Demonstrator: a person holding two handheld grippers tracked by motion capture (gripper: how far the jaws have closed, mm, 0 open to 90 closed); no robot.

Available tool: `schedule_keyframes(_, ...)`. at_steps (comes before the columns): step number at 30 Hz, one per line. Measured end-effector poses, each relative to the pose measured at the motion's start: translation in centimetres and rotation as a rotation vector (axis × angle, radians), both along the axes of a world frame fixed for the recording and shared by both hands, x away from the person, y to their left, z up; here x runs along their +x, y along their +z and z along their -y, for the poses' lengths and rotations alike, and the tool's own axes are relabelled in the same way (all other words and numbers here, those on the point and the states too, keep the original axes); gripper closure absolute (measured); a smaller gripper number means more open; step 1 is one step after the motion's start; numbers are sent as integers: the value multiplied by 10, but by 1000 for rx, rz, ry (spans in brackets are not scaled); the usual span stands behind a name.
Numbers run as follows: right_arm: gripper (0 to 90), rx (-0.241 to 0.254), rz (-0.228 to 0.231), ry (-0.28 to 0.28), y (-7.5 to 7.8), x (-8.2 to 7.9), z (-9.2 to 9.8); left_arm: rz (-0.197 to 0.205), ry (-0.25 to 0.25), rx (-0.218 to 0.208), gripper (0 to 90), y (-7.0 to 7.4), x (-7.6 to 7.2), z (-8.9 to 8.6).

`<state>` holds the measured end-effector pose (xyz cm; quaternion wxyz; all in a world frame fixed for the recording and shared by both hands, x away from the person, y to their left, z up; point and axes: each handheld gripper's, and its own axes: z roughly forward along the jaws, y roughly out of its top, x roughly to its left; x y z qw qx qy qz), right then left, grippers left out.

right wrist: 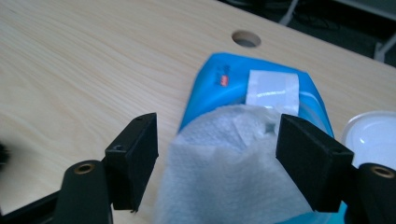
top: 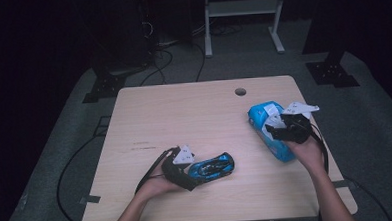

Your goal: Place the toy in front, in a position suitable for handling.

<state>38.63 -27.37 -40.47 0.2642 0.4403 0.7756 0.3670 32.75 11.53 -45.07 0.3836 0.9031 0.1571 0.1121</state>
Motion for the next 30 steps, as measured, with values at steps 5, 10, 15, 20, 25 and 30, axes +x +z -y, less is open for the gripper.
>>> schedule_keyframes(5,351,1,-23,-43,-10,11,2,4,-3,-5,111,-1,-1,-1)
schedule_keyframes(10,542,1,-34,-81,-18,13,8,10,-12,0,111,-1,-2,-1)
schedule_keyframes(15,721,18,-40,-96,-16,11,14,19,-10,-1,111,-1,-2,-2)
schedule_keyframes(20,848,28,-45,-83,-14,9,17,20,0,-3,111,-1,-1,-5)
schedule_keyframes(25,868,80,-33,-67,-4,2,22,19,9,-5,111,-2,0,-8)
schedule_keyframes(30,873,92,21,-21,18,-15,24,18,17,-6,111,-3,1,-11)
